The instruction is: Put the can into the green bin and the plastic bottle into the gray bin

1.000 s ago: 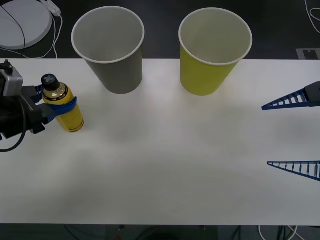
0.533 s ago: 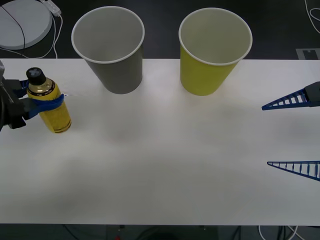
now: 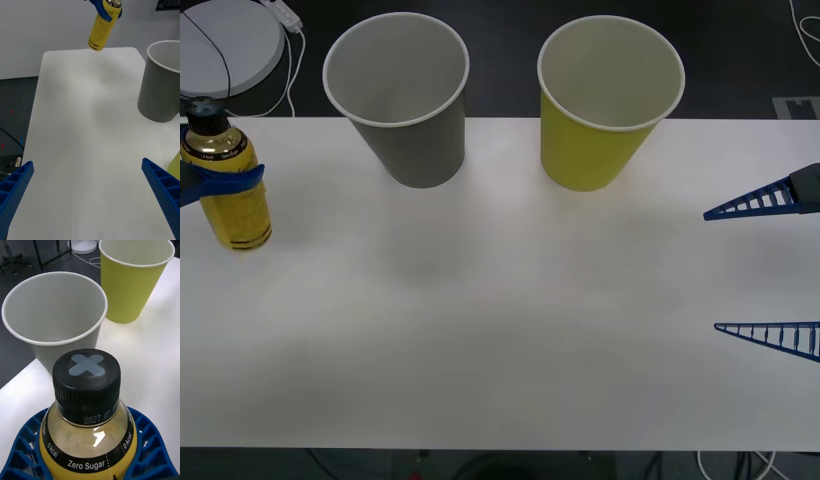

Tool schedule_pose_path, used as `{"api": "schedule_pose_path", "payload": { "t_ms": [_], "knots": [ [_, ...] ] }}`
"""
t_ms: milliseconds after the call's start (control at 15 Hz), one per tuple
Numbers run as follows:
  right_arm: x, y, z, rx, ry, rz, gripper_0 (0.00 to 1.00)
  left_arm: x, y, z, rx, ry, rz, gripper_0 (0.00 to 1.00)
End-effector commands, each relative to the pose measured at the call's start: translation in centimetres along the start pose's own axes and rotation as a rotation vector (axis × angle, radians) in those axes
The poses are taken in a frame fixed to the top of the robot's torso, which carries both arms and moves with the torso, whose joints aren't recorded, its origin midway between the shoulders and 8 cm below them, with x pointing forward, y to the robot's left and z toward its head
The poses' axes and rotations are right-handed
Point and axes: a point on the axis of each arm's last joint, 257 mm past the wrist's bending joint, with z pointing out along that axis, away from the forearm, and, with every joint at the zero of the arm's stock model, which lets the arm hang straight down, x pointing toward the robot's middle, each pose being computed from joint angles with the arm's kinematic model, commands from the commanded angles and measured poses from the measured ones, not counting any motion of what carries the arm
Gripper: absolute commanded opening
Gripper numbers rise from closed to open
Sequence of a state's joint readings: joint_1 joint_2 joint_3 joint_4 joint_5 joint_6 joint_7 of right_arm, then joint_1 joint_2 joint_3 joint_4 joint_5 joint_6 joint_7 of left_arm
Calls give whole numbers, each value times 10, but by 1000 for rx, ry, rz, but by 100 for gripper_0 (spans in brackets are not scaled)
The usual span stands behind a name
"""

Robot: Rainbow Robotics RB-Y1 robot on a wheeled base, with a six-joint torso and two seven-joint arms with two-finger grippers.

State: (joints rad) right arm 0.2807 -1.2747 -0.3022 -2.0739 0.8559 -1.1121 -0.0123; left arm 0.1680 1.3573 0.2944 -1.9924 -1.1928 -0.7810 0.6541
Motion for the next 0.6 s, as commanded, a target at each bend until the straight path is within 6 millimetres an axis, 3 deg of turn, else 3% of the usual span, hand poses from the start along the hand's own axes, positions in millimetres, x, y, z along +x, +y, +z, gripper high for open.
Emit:
{"api": "schedule_pose_path", "payload": {
  "t_ms": [67,600],
  "knots": [
    [0,0,0,0,0,0,100,-5,6,-5,12,48,23,0],
    [0,0,0,0,0,0,100,-37,17,-24,41,176,36,0]
  ]
}}
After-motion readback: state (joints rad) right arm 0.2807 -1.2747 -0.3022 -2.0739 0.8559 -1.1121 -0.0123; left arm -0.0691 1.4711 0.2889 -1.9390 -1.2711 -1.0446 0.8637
